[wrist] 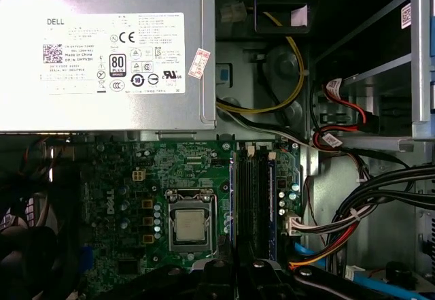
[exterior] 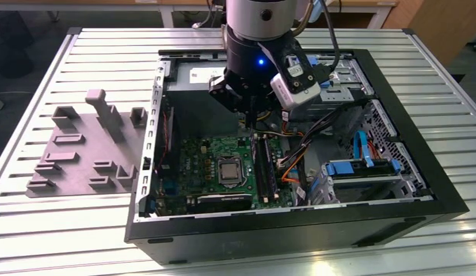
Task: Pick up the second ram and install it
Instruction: 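Insert the second ram into the second slot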
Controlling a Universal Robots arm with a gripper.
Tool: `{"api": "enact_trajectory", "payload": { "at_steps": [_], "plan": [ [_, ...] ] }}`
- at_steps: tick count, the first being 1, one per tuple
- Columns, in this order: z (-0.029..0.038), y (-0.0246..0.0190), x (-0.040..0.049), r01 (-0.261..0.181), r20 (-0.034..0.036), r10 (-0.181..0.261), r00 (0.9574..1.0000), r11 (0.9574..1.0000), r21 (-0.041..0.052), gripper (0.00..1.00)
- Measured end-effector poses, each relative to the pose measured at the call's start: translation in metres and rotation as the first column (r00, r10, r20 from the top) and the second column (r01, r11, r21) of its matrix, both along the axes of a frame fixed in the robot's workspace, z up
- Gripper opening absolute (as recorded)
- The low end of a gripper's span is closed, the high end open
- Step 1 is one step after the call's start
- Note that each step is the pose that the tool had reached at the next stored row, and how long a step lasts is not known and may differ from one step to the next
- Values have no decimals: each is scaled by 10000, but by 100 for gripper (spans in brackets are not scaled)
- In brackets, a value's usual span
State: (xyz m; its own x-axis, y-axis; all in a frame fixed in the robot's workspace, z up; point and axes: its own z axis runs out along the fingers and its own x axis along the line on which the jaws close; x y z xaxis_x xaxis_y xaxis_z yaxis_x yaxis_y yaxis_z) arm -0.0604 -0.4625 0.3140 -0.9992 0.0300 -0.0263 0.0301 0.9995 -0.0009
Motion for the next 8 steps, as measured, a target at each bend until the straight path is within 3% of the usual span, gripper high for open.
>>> {"api": "enact_trajectory", "payload": {
  "at_steps": [8],
  "plan": [
    [-12,-5,-1,1,-10,-1,10000,10000,0,14]
  ]
}}
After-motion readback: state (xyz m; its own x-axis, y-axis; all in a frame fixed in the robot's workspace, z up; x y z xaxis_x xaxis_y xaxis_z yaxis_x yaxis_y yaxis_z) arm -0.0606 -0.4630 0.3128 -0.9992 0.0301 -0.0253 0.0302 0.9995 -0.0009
